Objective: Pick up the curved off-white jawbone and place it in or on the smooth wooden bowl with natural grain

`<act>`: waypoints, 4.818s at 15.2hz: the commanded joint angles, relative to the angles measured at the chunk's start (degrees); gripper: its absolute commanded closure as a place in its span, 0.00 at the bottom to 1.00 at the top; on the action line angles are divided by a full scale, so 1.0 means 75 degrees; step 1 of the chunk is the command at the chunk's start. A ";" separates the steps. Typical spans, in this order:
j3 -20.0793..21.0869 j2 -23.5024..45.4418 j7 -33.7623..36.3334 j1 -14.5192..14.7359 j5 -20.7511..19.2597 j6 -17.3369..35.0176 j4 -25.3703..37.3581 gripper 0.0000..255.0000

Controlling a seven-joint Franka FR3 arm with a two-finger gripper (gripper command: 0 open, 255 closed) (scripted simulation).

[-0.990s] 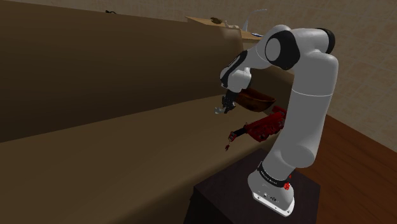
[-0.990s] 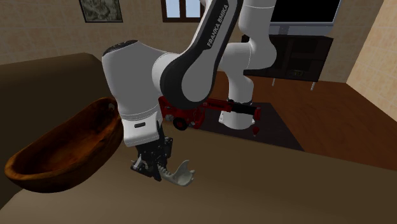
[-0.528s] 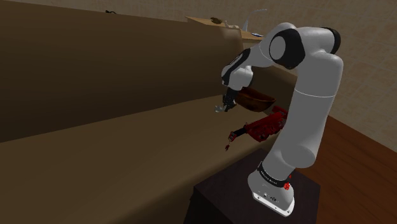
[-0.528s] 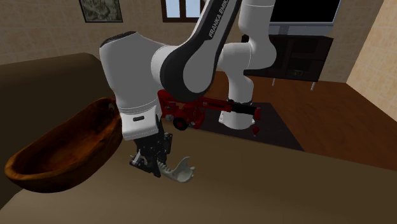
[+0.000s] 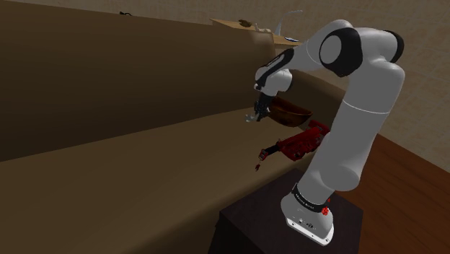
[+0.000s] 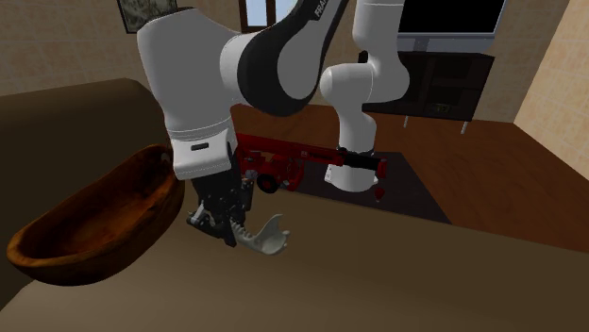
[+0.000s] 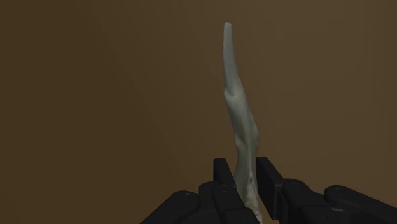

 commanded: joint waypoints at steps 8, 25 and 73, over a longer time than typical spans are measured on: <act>-0.0199 -0.0894 0.0790 0.0191 -0.1016 -0.0756 0.0262 1.00; -0.0017 -0.2108 0.1754 0.0196 -0.2141 -0.2405 0.1166 1.00; -0.0548 0.3038 -0.3393 -0.3740 0.1552 -0.4010 0.5533 0.00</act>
